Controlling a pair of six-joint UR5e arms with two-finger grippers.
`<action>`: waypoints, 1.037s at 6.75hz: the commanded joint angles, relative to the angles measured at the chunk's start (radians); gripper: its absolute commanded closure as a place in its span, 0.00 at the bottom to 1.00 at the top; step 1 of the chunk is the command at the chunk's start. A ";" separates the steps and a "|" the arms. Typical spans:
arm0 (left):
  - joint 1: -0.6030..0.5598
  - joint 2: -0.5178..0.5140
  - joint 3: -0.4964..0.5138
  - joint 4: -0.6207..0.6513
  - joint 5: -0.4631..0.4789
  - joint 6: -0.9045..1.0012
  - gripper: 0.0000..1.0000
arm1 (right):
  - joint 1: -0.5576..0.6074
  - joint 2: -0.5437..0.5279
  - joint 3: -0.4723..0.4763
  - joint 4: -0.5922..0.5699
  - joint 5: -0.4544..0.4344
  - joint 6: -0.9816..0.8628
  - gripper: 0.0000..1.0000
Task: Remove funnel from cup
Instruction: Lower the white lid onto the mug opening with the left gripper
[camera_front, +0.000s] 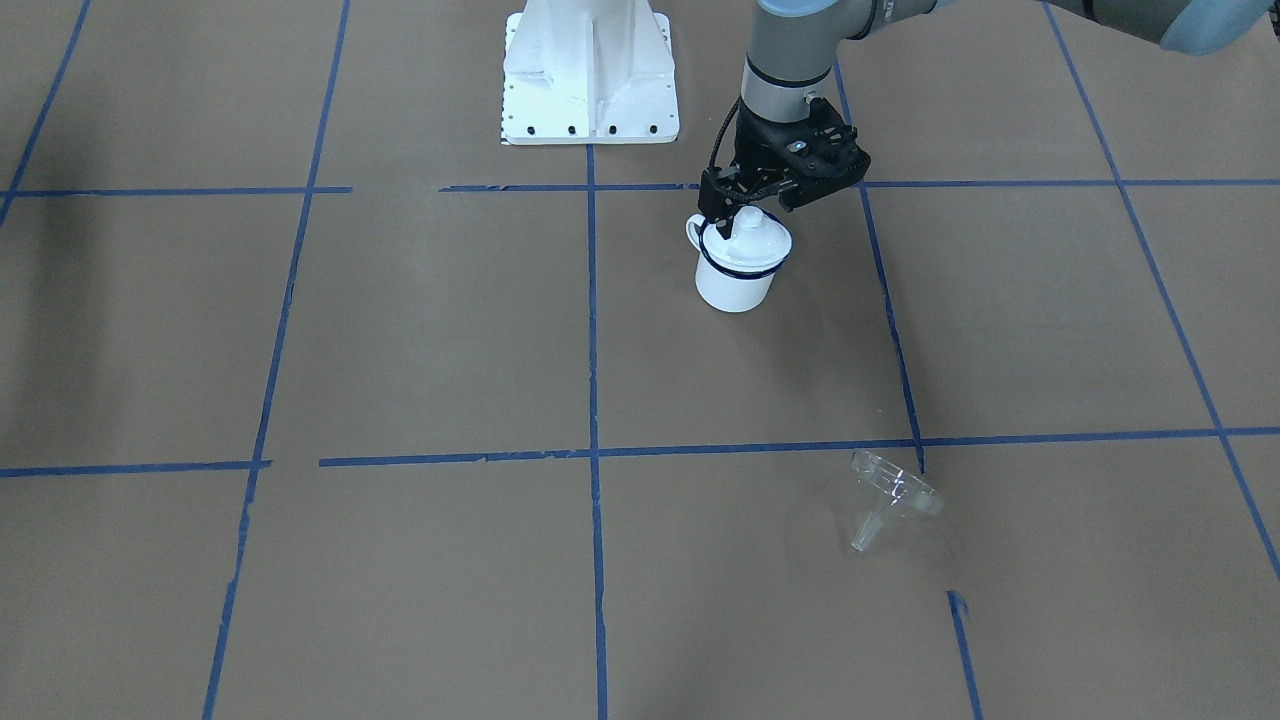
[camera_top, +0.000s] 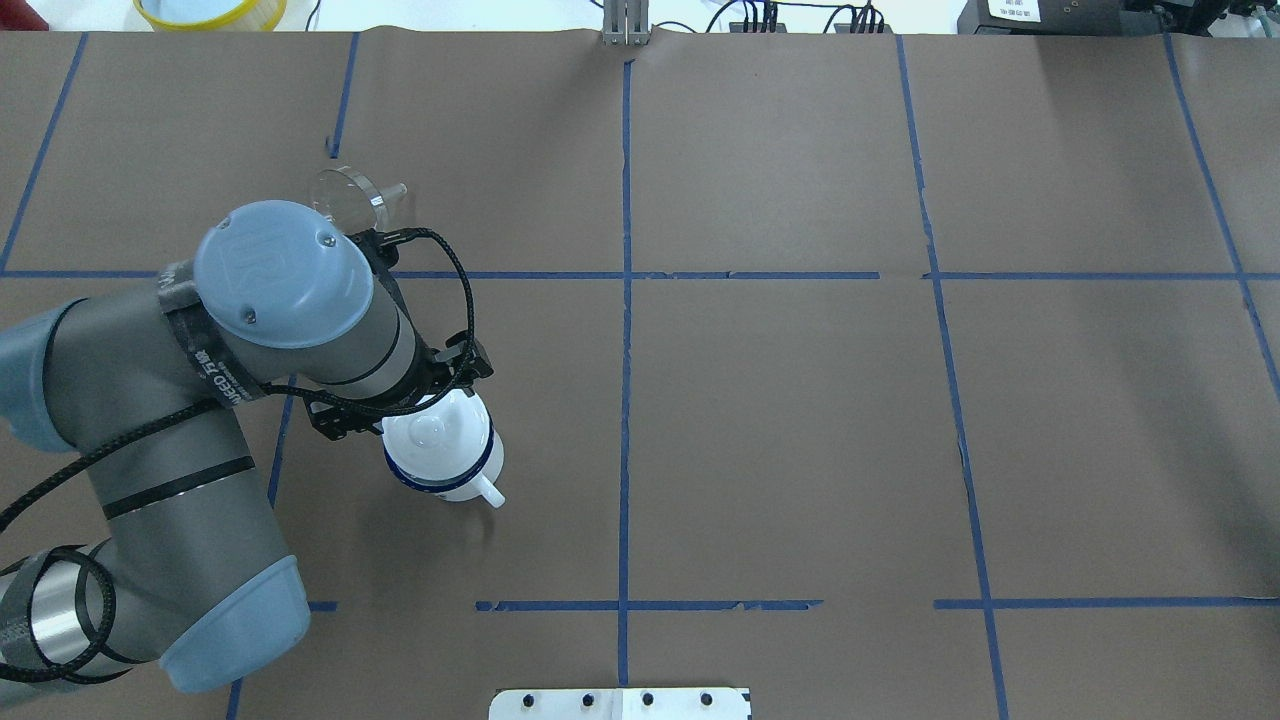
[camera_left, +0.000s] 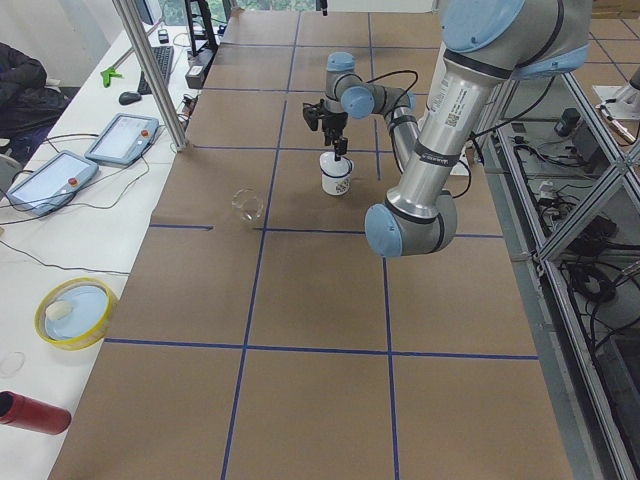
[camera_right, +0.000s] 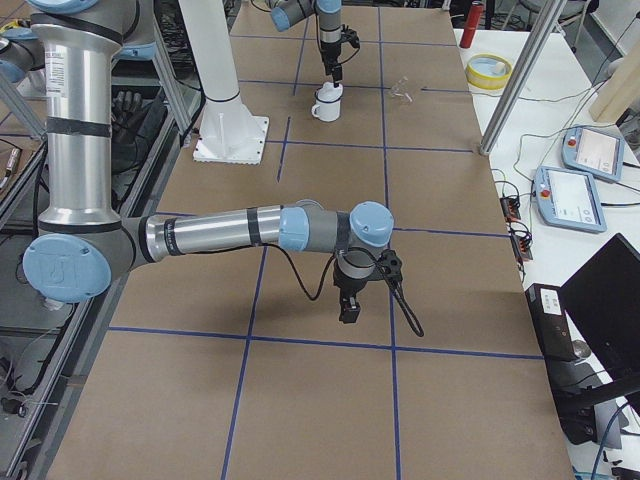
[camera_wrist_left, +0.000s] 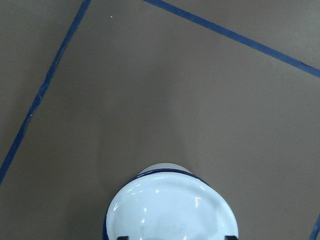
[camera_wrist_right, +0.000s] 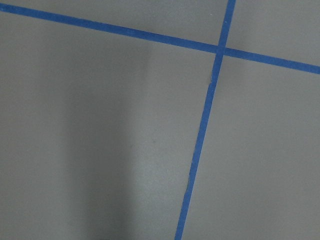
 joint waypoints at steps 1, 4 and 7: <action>0.000 -0.002 -0.006 -0.001 0.001 0.001 0.00 | 0.000 0.000 0.000 0.000 0.000 0.000 0.00; 0.000 -0.033 0.046 -0.081 0.054 0.002 0.00 | 0.000 0.001 0.000 0.000 0.000 0.000 0.00; -0.009 -0.042 0.106 -0.176 0.064 0.002 0.00 | 0.000 0.001 0.000 0.000 0.000 0.000 0.00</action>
